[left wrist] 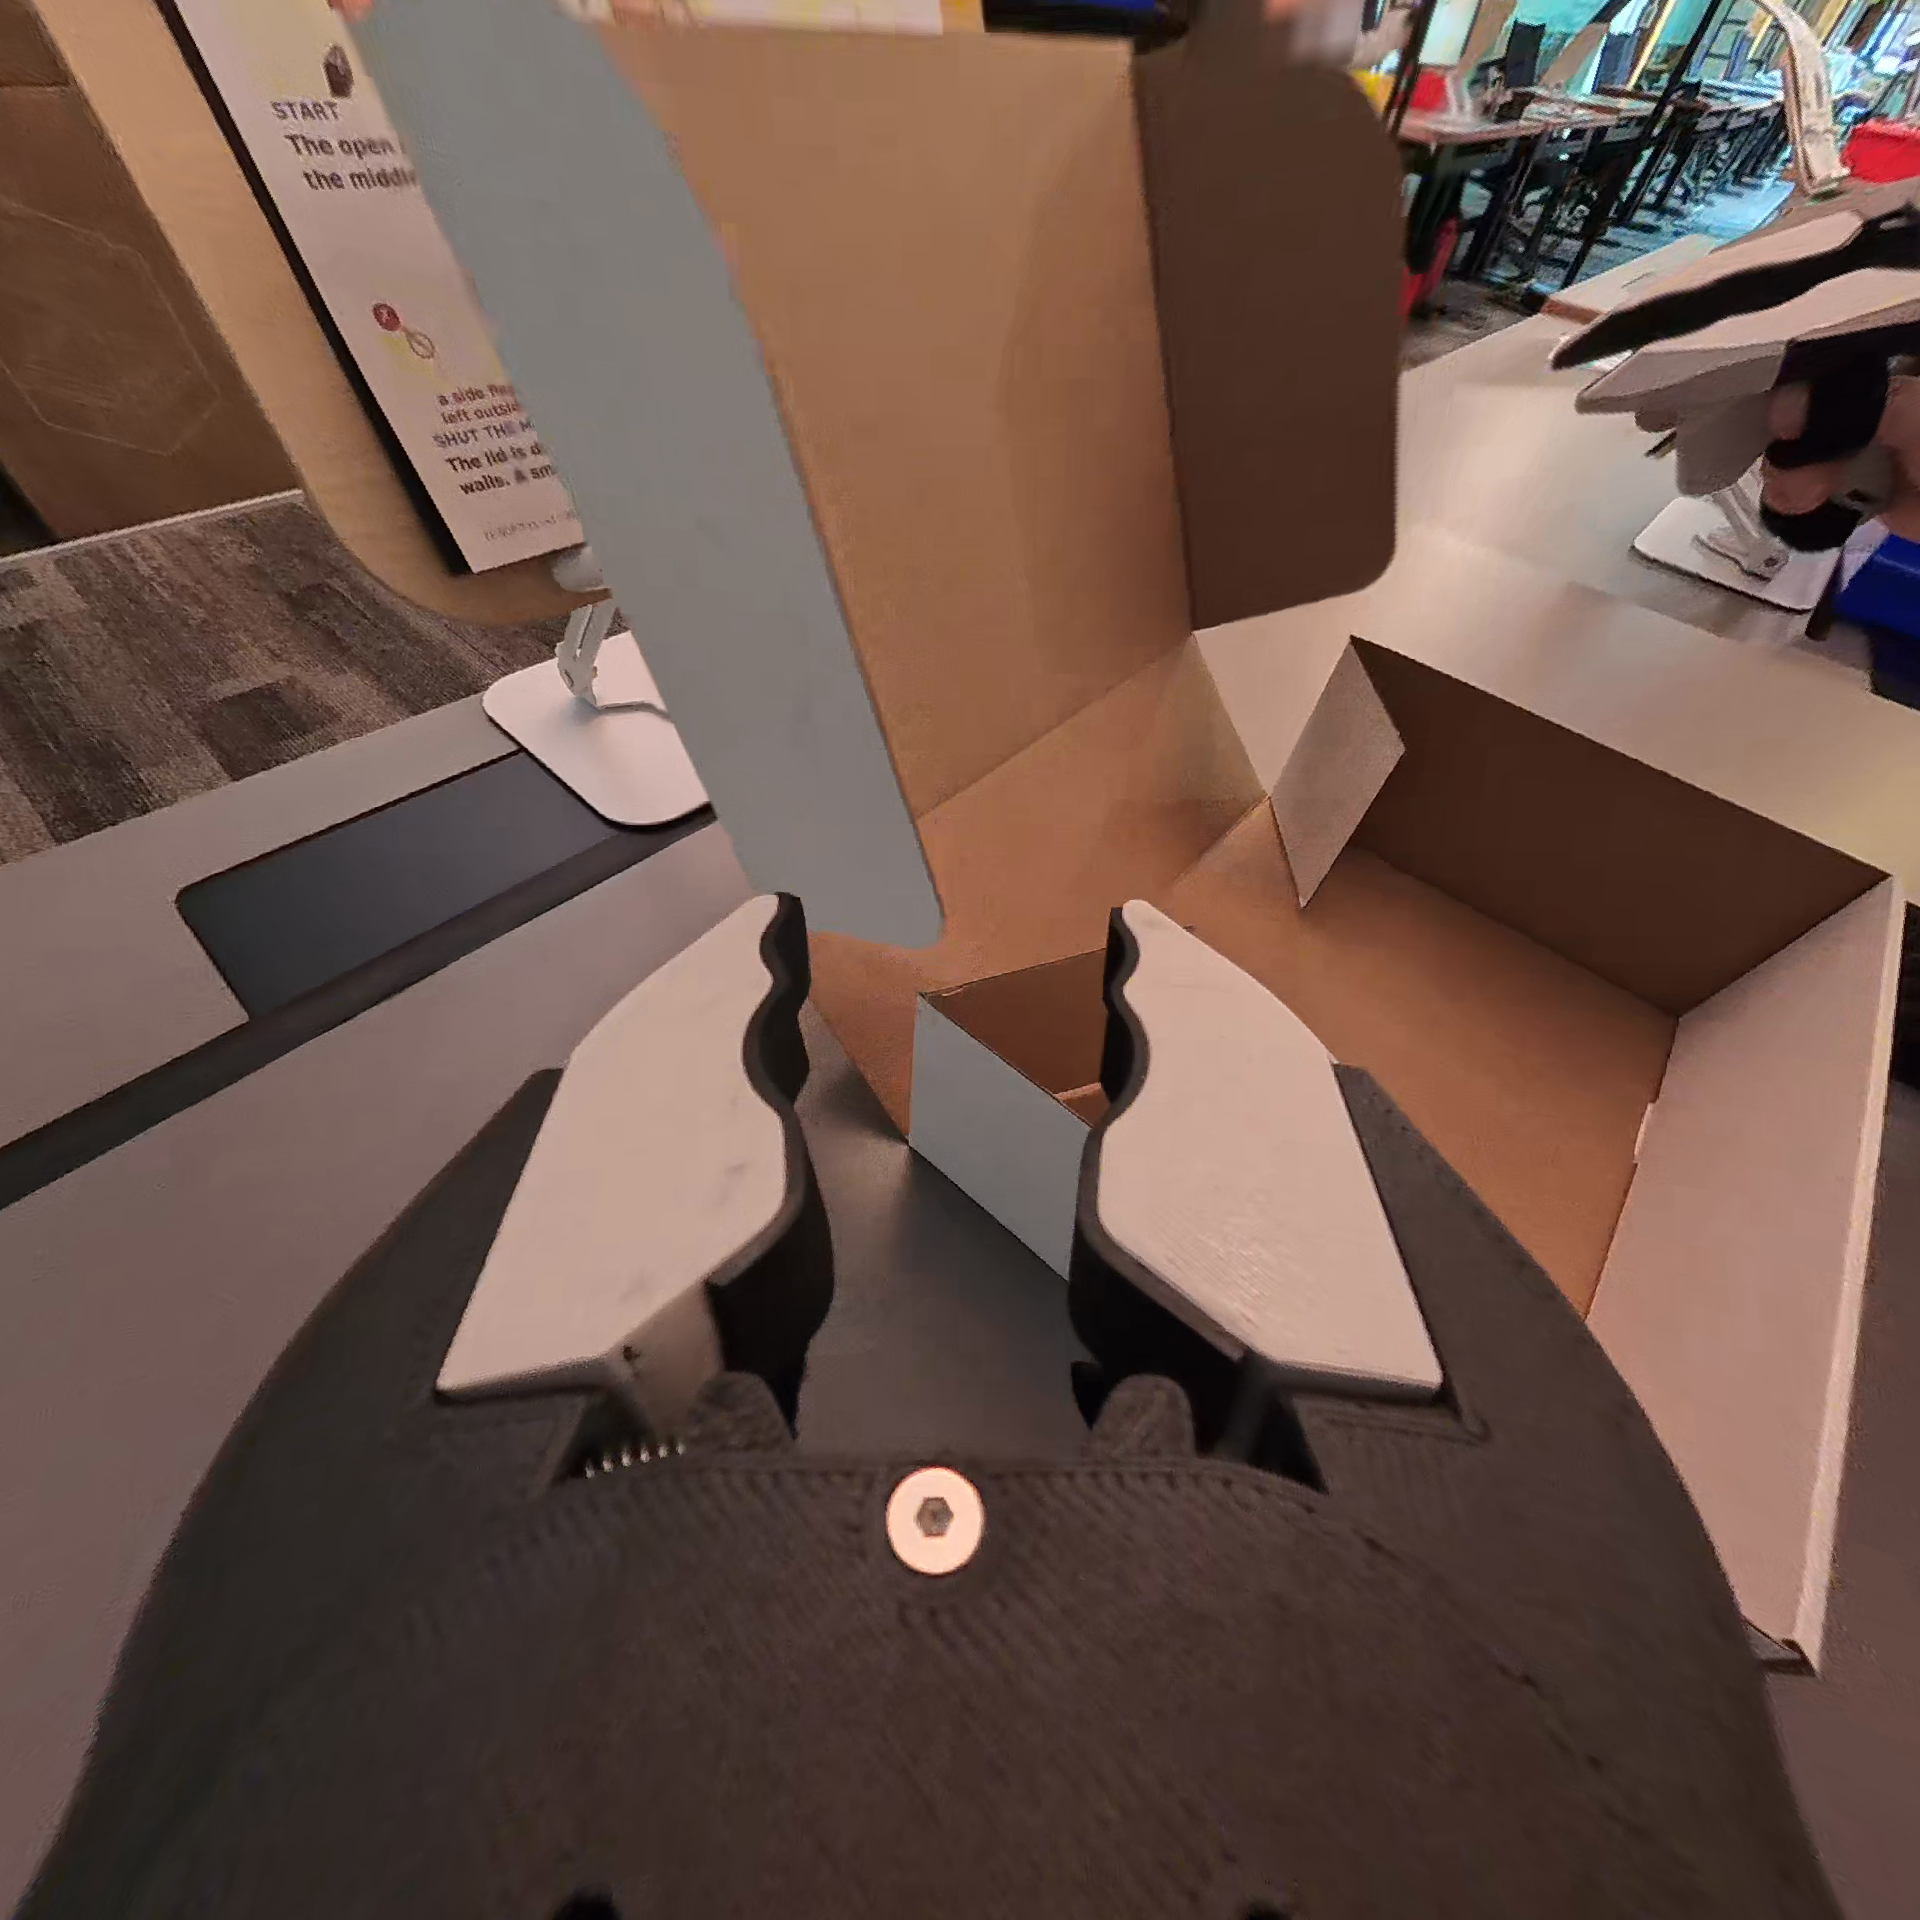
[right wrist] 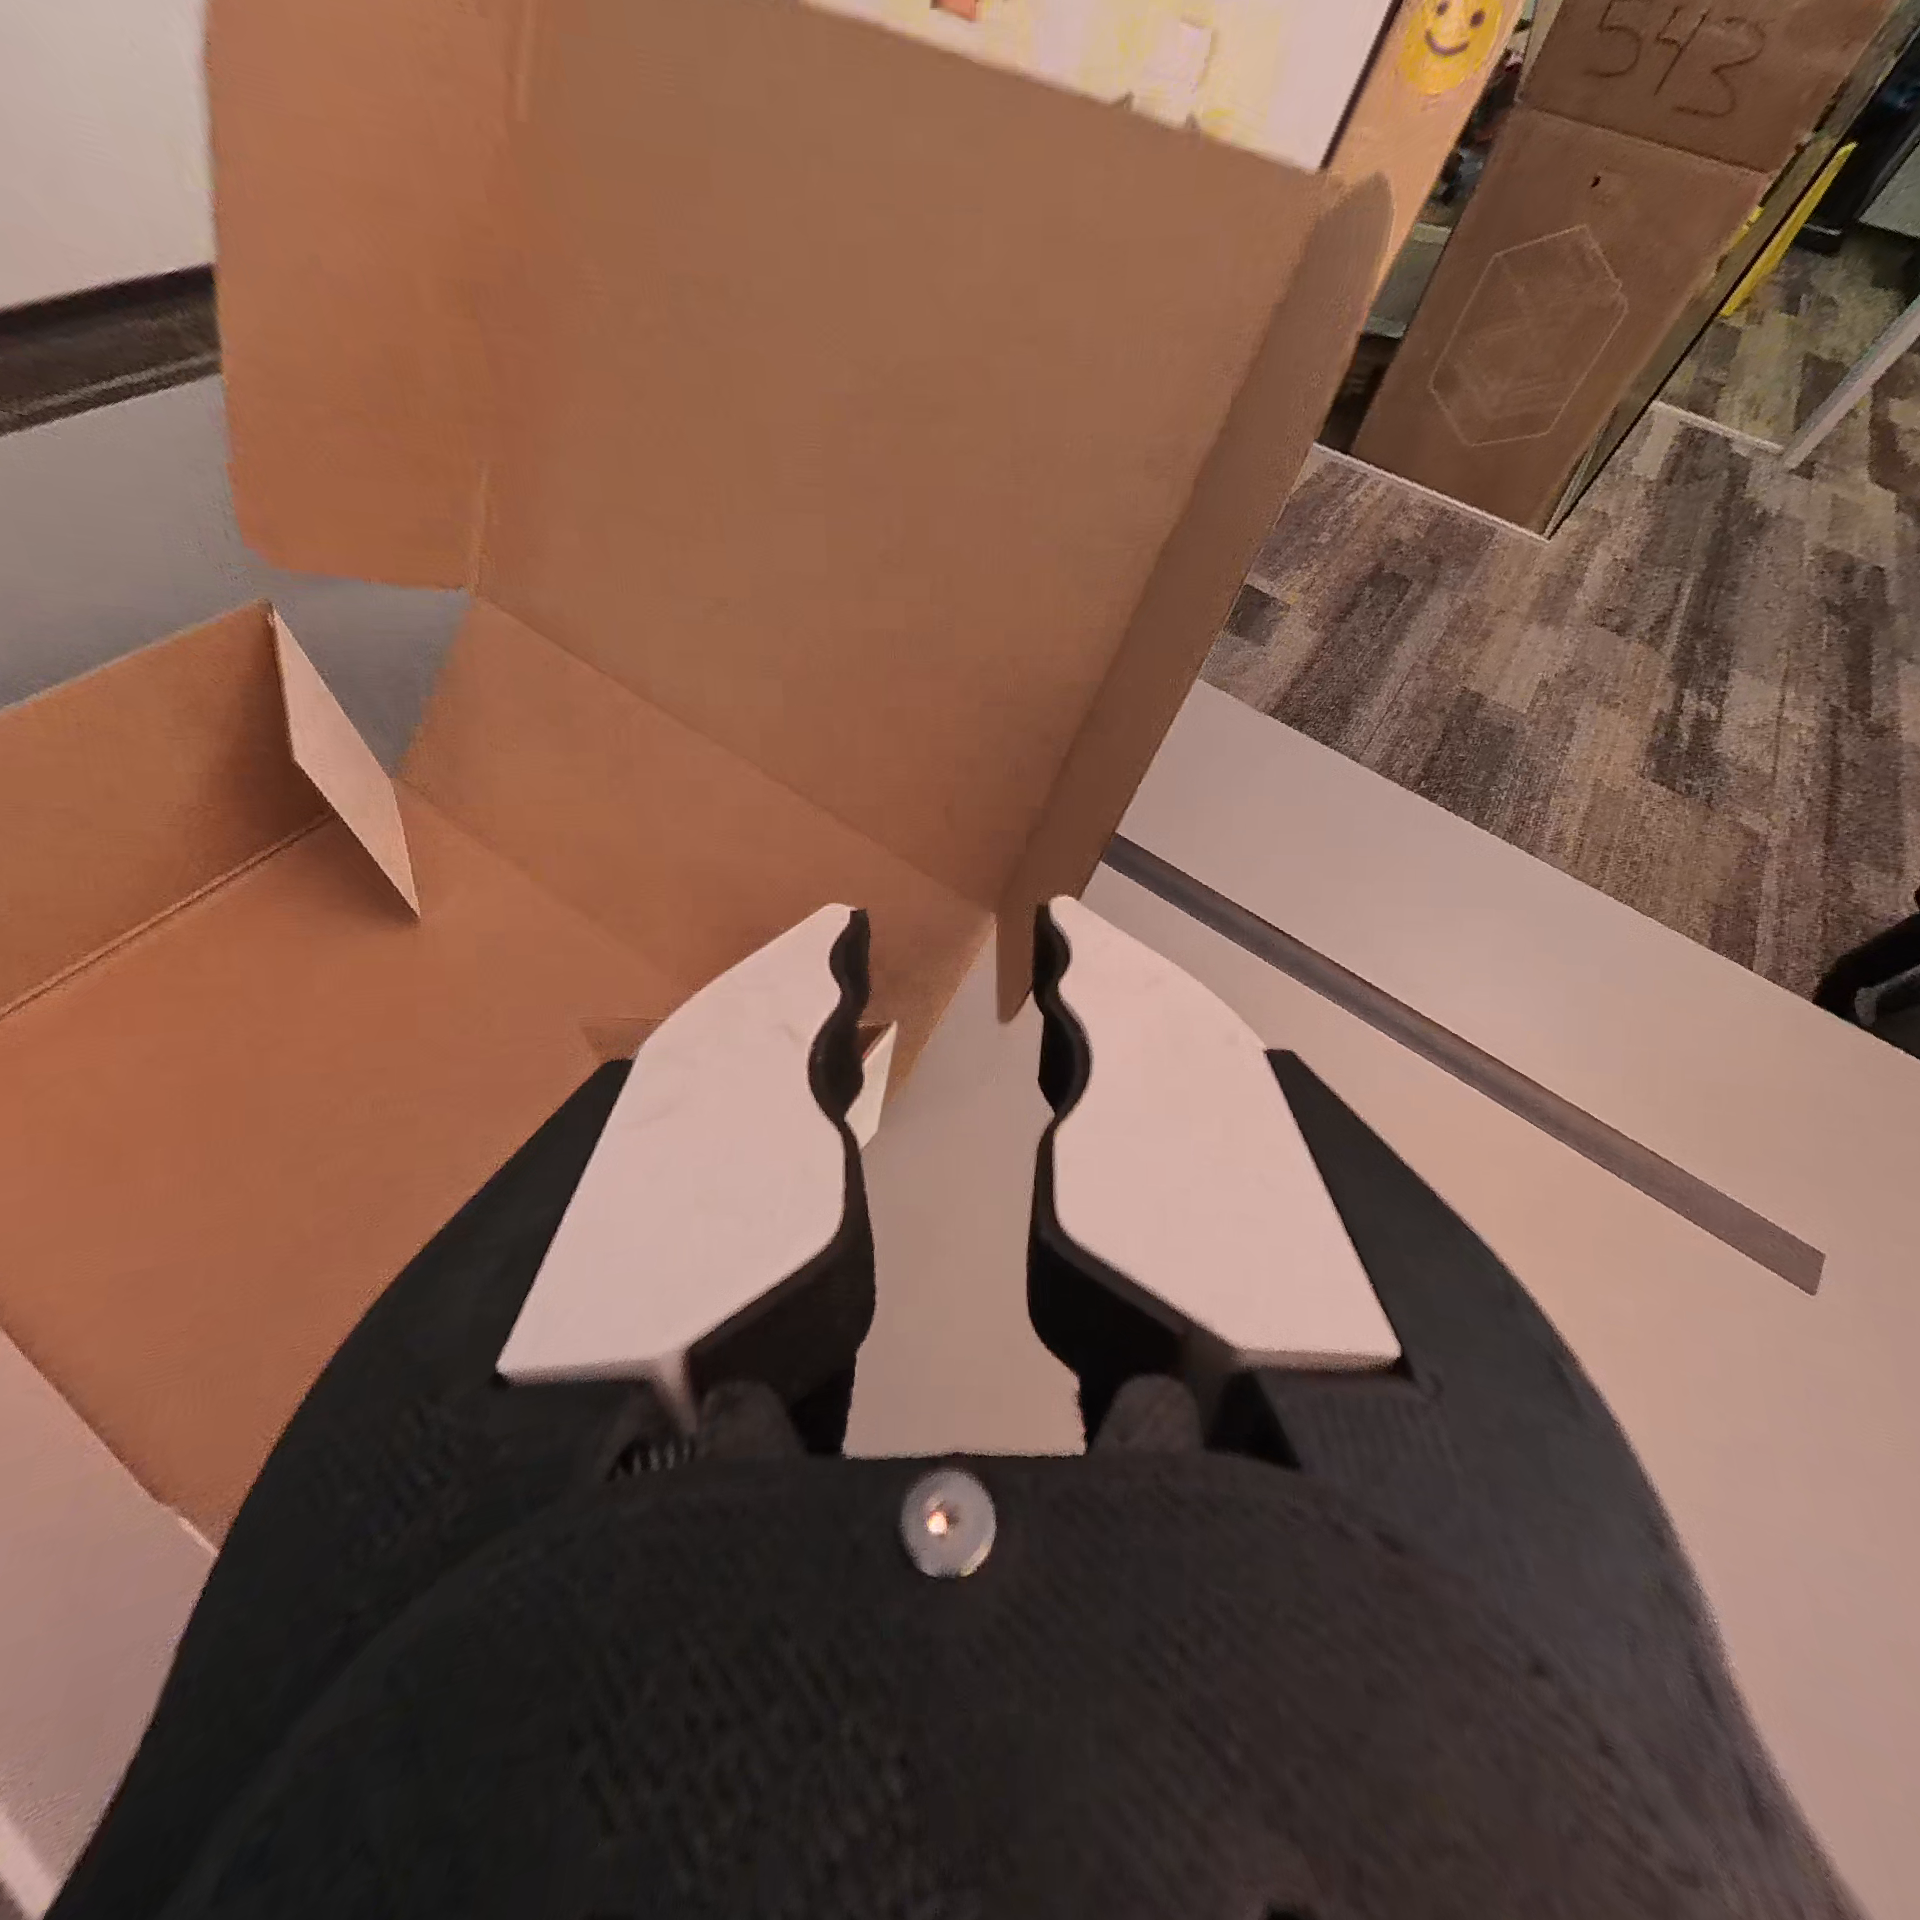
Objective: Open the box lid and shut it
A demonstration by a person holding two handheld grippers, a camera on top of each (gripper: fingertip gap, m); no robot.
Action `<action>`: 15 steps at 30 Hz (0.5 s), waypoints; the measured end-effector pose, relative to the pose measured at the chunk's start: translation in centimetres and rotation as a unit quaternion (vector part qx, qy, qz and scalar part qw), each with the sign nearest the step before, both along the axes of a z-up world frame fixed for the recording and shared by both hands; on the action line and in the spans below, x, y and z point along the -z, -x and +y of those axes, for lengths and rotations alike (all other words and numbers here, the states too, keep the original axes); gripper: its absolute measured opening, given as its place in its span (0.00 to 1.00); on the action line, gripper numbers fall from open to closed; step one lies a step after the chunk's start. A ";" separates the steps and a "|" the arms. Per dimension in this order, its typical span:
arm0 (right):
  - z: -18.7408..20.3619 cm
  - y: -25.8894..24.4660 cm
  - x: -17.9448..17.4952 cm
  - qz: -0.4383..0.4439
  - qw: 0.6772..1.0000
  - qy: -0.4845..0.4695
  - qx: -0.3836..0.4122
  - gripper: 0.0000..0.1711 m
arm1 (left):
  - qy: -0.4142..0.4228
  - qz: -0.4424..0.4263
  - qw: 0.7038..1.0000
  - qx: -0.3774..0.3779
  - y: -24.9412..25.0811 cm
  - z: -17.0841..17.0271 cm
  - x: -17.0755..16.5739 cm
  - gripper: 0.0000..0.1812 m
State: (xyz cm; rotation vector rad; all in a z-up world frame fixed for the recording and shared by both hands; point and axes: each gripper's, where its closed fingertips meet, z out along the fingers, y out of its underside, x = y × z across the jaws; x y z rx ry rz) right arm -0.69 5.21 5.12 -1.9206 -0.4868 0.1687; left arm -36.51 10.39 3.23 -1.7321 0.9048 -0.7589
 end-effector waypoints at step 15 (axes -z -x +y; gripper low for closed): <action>0.0 -2.5 3.5 0.052 0.998 -0.030 0.022 0.24 | 0.073 -0.070 0.995 -0.017 0.8 1.6 2.5 0.30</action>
